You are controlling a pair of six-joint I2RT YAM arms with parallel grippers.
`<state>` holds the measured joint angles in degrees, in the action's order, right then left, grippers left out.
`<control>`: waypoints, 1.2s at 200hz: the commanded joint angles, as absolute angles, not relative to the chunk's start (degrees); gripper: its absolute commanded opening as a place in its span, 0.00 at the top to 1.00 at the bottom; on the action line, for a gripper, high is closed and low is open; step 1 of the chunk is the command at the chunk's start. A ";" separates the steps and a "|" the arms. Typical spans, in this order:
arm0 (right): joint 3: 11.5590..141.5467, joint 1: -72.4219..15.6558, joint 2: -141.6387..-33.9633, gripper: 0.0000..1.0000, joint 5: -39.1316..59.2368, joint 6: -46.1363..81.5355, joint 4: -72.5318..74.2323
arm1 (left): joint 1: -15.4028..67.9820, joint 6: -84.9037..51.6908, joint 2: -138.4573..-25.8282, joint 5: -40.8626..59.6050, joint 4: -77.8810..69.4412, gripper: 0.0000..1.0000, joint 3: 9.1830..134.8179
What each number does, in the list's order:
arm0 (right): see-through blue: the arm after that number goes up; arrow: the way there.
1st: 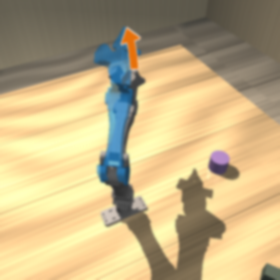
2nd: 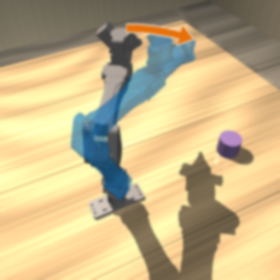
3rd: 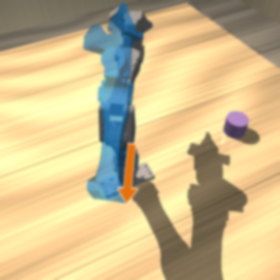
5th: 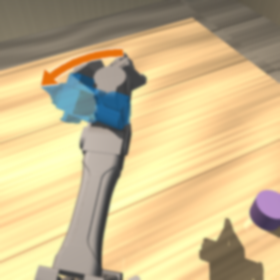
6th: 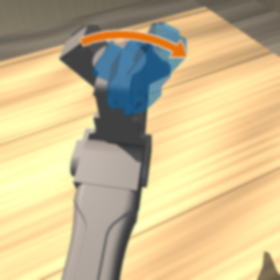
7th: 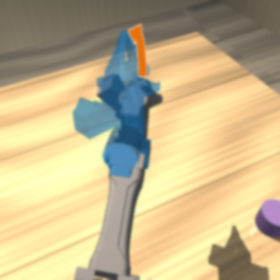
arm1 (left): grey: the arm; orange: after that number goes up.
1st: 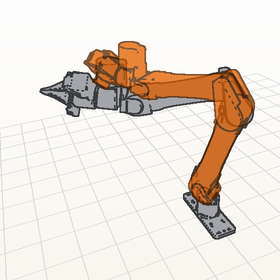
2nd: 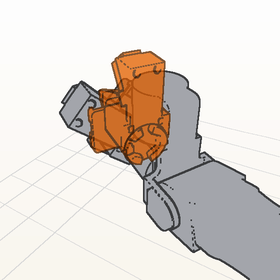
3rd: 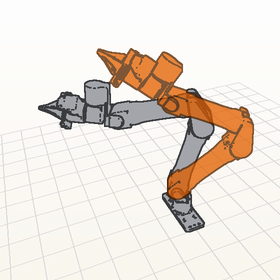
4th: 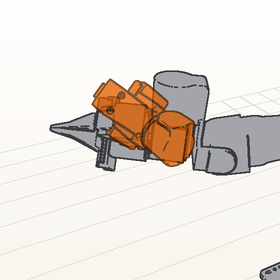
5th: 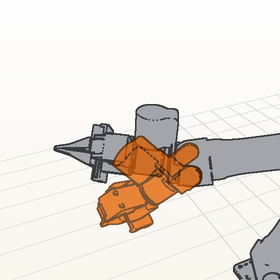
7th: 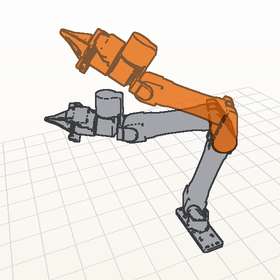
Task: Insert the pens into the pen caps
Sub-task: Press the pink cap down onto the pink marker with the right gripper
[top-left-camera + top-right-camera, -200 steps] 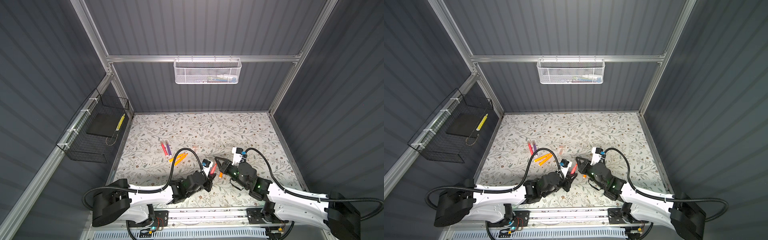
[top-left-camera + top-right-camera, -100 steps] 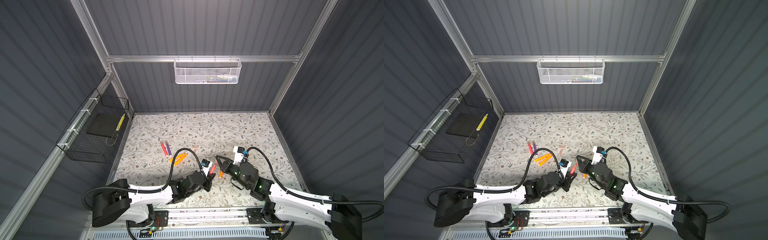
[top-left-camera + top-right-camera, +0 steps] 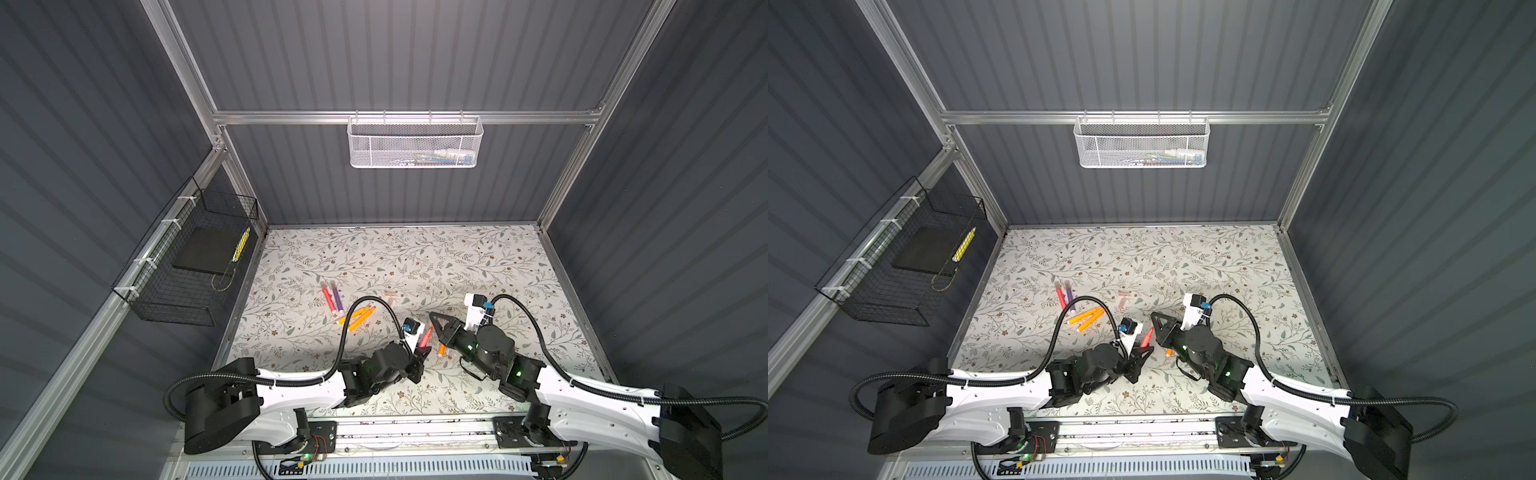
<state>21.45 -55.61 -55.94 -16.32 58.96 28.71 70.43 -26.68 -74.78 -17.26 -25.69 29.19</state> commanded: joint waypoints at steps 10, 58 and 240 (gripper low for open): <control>21.73 -56.60 -56.25 1.00 -16.75 59.06 30.28 | 69.27 -27.93 -73.39 -16.72 -25.96 1.00 29.56; 21.10 -57.65 -56.53 1.00 -17.75 58.89 31.31 | 64.36 -31.69 -72.86 -10.36 -29.51 1.00 28.03; 11.70 -65.03 -63.61 0.97 -13.34 47.22 65.54 | 55.77 -34.90 -69.22 9.60 -44.27 1.00 26.36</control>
<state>13.47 -62.11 -61.84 -21.76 50.15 61.10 57.54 -33.76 -71.18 11.99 -39.53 25.58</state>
